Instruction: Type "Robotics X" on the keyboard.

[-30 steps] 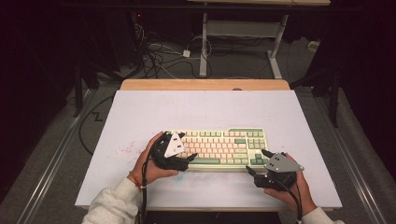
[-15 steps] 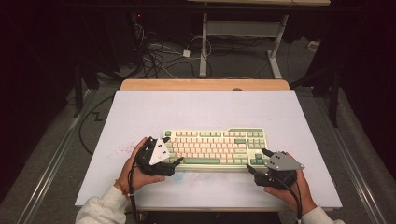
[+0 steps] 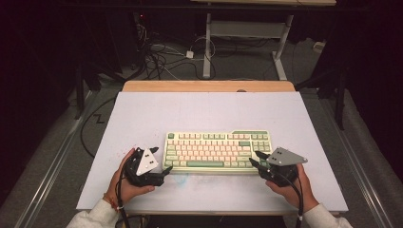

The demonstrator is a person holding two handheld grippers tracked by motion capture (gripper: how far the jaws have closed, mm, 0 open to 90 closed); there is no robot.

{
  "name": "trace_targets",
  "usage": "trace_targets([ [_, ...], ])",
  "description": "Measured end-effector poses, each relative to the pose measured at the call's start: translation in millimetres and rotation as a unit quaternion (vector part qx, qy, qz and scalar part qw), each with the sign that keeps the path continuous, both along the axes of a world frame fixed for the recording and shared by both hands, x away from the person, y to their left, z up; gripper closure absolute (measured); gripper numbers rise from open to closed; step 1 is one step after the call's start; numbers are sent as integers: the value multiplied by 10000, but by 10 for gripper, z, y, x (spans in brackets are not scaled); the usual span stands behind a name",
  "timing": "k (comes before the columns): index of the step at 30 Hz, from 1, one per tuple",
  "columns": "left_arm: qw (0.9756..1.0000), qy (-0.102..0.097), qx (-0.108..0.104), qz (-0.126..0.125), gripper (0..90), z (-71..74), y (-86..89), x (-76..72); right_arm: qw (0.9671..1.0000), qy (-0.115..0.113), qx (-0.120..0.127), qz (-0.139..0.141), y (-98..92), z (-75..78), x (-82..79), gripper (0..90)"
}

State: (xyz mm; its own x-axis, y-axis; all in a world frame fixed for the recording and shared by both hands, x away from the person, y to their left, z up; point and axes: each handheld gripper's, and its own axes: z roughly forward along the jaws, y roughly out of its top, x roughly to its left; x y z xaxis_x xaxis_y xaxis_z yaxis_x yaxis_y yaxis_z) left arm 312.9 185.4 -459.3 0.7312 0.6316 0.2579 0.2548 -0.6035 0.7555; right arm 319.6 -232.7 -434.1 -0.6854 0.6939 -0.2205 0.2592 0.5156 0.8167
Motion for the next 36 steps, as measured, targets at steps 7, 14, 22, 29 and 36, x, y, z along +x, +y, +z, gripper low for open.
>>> trace_targets([
  [7, 9999, 124, -31, 70, 198, -48, 68, -22, 9991, 273, -197, 276, 227, 3, 190, 884],
  [14, 9998, 177, 8, 75, 204, -78, 53, -21, 9980, 363, -285, 426, 514, -33, 434, 899],
  [22, 9995, 305, 117, 9, 204, -123, 28, -20, 9961, 518, -504, 507, 839, -178, 657, 900],
  [29, 9995, 295, 60, -5, 207, -113, 38, -25, 9955, 548, -643, 424, 920, -193, 731, 900],
  [36, 9995, 230, 237, 18, 205, -132, 22, -15, 9941, 683, -724, 441, 937, -220, 776, 899],
])
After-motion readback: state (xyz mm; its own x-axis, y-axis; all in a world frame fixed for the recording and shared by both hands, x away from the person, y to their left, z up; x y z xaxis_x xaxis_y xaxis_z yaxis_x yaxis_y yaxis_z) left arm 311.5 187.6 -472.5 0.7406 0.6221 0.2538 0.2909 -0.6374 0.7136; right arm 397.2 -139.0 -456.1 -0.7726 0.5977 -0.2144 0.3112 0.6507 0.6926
